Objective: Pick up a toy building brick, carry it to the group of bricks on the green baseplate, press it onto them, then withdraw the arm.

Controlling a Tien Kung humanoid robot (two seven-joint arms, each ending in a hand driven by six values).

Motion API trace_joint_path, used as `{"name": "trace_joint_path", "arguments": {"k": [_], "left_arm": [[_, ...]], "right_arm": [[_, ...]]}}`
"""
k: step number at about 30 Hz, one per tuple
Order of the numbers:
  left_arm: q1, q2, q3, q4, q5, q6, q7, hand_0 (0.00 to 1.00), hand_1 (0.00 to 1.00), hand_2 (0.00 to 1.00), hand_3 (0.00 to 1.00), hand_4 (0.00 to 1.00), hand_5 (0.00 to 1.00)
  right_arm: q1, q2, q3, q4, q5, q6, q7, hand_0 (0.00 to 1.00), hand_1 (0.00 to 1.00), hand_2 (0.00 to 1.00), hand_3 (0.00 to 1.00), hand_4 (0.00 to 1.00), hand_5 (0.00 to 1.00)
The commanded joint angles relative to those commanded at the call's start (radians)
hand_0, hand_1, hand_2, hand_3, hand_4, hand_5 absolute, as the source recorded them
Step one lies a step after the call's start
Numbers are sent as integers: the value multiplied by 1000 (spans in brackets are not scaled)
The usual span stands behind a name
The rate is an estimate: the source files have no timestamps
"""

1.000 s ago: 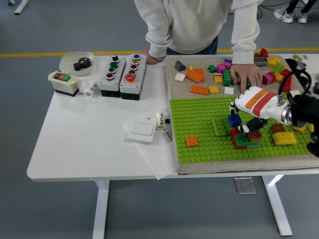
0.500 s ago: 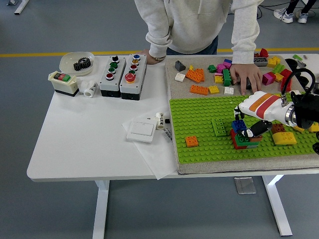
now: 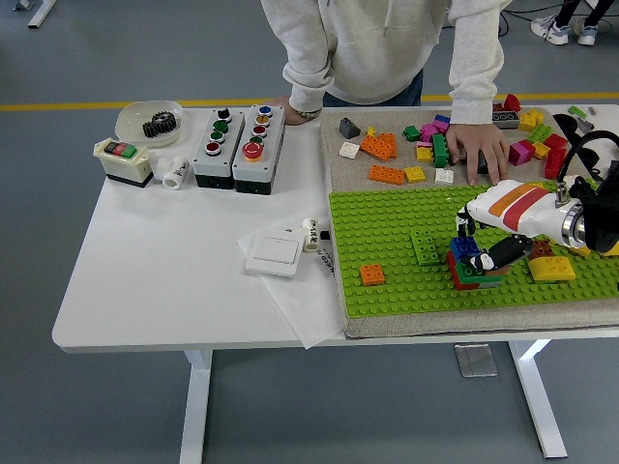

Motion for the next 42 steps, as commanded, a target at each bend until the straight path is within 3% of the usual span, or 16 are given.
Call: {"name": "trace_joint_path", "arguments": {"k": [42], "left_arm": [[-12,-1,6,-1,-7,-1,-1,774,744,736,600,675,589]], "right_arm": [[16,0,-80,-36,-94,-71,40,487,532,576,522,745,501]]}}
